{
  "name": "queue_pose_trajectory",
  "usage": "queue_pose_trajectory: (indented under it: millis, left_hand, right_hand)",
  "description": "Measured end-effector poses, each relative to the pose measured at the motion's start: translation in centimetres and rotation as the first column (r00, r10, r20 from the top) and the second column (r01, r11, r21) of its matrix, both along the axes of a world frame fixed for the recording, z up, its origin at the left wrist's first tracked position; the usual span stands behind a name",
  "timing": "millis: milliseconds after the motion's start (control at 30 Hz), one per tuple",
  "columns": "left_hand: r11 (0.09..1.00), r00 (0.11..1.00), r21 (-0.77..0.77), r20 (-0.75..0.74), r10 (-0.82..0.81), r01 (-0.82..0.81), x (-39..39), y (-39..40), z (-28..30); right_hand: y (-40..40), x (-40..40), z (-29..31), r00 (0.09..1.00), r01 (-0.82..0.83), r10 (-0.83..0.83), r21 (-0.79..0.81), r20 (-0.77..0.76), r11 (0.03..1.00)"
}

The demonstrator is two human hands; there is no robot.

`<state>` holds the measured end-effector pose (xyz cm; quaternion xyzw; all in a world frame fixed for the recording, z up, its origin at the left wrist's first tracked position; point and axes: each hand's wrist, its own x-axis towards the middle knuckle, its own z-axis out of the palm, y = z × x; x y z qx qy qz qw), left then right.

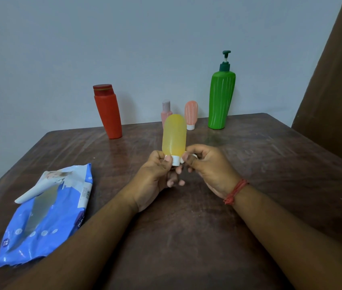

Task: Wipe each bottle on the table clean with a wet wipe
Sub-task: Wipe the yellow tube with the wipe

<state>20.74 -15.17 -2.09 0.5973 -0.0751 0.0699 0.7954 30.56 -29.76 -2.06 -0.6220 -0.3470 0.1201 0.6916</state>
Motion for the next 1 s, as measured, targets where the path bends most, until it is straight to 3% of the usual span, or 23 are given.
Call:
queue_pose_trajectory:
  millis: [167,233,300,400,467,533,600,667,800,933,1000]
  left_hand:
    - [0.995,0.999,0.093,-0.015,-0.040,0.041,0.1,0.2,0.0]
    - [0.989,0.999,0.141,-0.010,-0.049,0.050,0.2,0.1,-0.1]
    - [0.984,0.999,0.170,-0.002,-0.055,0.054,0.2,0.0,-0.1]
    - [0.982,0.999,0.186,0.006,-0.048,0.046,0.2,0.1,-0.2]
    - [0.986,1.000,0.164,0.002,-0.029,0.029,0.2,0.2,-0.4]
    - [0.991,1.000,0.133,-0.004,-0.019,0.019,0.2,0.2,-0.4]
    - [0.986,1.000,0.166,0.003,-0.019,0.018,0.3,0.1,-0.4]
    - [0.973,1.000,0.230,0.016,-0.022,0.018,0.3,0.0,-0.4]
    - [0.977,1.000,0.215,0.006,-0.006,0.005,0.2,0.2,-0.4]
    - [0.947,1.000,0.319,0.005,0.013,-0.014,0.1,0.0,-0.2]
    - [0.929,1.000,0.369,0.011,0.020,-0.022,0.0,0.0,-0.2]
  right_hand:
    - [0.0,0.2,1.3,0.965,0.159,-0.094,0.263,-0.243,0.952]
    - [-0.4,0.5,2.2,0.956,0.215,-0.125,0.348,-0.264,0.912]
    - [-0.9,0.8,2.6,0.955,0.292,-0.260,0.303,-0.140,0.907]
    - [-0.9,0.4,1.8,0.880,0.414,-0.443,0.179,0.174,0.893]
    - [-0.7,0.0,1.2,0.771,0.462,-0.478,0.147,0.421,0.875]
    - [-0.5,-0.1,1.2,0.596,0.509,-0.475,0.152,0.648,0.847]
    - [-0.6,0.1,1.9,0.501,0.576,-0.526,0.189,0.687,0.796]
    - [-0.8,0.3,2.5,0.464,0.625,-0.582,0.219,0.667,0.749]
    - [-0.5,-0.5,1.8,0.358,0.524,-0.379,0.152,0.853,0.838]
    - [-0.9,0.6,2.7,0.351,0.607,-0.512,0.225,0.784,0.762]
    - [-0.7,-0.1,2.5,0.305,0.566,-0.412,0.185,0.859,0.803]
